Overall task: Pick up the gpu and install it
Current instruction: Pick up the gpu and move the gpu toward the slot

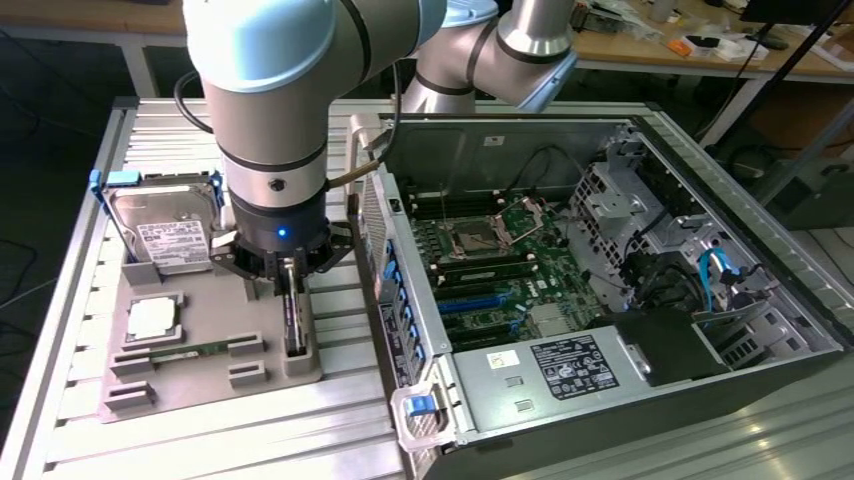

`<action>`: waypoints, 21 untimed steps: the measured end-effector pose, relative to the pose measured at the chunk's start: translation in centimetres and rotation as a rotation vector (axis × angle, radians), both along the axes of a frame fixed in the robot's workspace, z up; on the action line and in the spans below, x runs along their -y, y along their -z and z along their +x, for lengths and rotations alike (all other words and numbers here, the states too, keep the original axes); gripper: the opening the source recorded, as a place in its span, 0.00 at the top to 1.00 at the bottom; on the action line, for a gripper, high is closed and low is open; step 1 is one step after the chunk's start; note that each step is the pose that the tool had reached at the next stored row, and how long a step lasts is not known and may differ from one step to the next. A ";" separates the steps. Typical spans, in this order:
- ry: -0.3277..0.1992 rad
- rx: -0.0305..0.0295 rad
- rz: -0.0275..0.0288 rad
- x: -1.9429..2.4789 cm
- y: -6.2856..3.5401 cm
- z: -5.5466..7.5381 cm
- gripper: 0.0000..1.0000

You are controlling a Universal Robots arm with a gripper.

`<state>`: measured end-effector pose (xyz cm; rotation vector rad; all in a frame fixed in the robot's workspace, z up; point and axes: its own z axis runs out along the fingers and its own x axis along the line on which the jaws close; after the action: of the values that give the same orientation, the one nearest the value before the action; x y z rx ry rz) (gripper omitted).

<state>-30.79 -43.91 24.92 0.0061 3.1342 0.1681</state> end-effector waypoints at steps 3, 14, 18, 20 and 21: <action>0.000 0.0001 0.0001 0.00 0.00 0.0 0.73; 0.000 -0.0002 0.0000 0.00 -1.13 0.0 0.73; 0.000 -0.0006 0.0000 0.00 -1.72 0.0 0.73; 0.000 -0.0007 0.0000 0.00 -1.99 0.0 0.73; 0.000 -0.0007 0.0001 0.00 -2.13 0.0 0.73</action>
<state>-30.80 -43.91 27.05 0.0061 3.1349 0.1683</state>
